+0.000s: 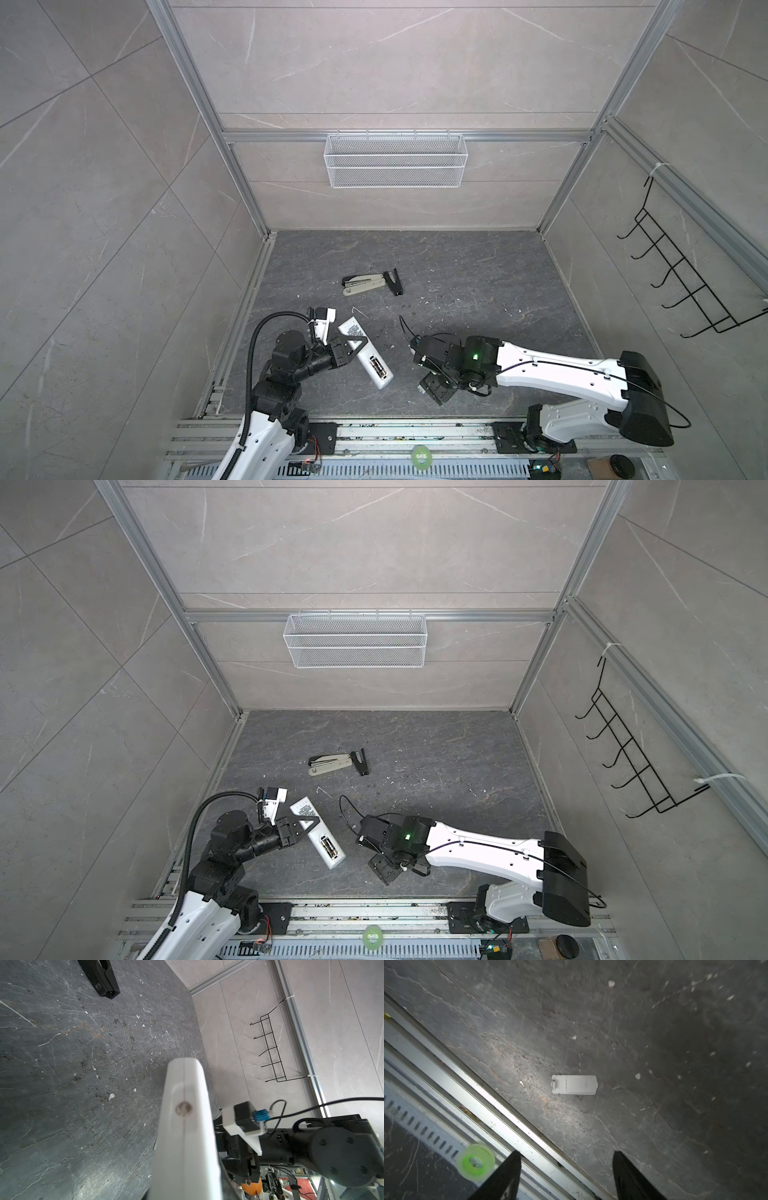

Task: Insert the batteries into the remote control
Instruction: 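Raise the right gripper off the remote and move it toward the white cover, then lower the open right gripper over the white battery cover on the table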

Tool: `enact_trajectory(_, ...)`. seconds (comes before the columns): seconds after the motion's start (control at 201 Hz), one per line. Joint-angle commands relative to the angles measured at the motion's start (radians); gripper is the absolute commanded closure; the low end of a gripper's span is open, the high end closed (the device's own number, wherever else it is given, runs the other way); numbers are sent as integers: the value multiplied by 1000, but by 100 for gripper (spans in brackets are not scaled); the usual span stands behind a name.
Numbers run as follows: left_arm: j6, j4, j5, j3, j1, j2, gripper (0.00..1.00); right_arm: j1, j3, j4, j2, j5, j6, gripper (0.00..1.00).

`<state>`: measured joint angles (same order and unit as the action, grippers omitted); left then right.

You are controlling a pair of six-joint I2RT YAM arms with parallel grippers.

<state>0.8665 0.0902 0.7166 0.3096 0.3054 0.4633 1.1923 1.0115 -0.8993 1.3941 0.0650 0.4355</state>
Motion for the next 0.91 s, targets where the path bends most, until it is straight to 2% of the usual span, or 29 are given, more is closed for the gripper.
enact_trajectory(0.0,-26,-8,-1,10,3,-15,100,-12,-35,118,49,-88,33,29)
enact_trajectory(0.269,-30,11,-13,14,3,-25,100,-20,-59,166,172,-144,-63,29)
enact_trajectory(0.617,-51,42,-35,28,3,-10,100,-22,-86,263,248,-228,-46,32)
enact_trajectory(0.901,-67,82,-71,39,3,-32,100,-23,-74,339,312,-251,-58,34)
